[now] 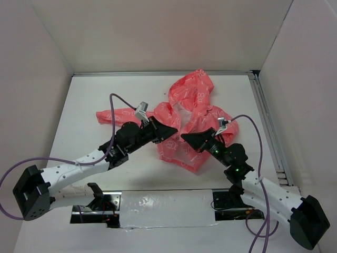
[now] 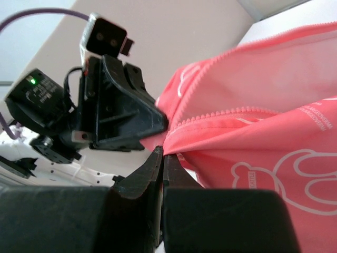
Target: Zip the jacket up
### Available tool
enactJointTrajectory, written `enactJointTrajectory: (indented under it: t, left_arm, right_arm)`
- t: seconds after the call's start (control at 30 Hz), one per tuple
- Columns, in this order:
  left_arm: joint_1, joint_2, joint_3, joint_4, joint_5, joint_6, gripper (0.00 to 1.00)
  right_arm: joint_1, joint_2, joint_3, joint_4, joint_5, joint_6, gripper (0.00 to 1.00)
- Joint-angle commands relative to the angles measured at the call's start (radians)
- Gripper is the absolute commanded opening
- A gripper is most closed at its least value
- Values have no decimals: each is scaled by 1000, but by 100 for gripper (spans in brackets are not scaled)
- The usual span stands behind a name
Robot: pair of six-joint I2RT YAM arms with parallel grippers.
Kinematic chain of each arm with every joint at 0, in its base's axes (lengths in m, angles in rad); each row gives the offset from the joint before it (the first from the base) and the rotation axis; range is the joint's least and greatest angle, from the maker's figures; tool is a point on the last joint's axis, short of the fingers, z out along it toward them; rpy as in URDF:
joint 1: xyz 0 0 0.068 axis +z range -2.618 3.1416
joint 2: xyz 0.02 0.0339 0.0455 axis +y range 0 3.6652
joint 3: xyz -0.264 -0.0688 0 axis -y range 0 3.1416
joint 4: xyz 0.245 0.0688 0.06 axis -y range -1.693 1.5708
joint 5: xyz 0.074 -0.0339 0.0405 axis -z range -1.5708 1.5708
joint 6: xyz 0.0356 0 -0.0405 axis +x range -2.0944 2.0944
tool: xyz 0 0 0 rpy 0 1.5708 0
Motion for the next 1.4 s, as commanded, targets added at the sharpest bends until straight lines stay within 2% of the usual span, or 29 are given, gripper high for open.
enactJointTrajectory:
  t: [0.0,0.3,0.53,0.67,0.87,1.13,1.37]
  left_arm:
    - [-8,-16,-29,90,62,-31,0]
    - [-8,-50,-124,220,87,-87,0]
    - [-8,-66,-90,179,38,-48,0]
    - [-8,-73,-75,190,-57,-30,0]
    - [-5,-67,-83,323,-69,-12,0]
    - [-7,-66,-70,335,-53,16,0]
    - [-7,-59,-78,305,-62,-1,0]
  right_arm:
    - [-9,9,11,153,27,30,0]
    - [-12,12,-9,153,75,92,0]
    - [-12,-70,-19,35,11,23,0]
    - [-12,-113,-25,-7,0,6,0]
    - [-9,-77,-17,30,-46,6,0]
    - [-6,3,7,90,-77,6,0]
    - [-4,-1,1,136,-68,23,0]
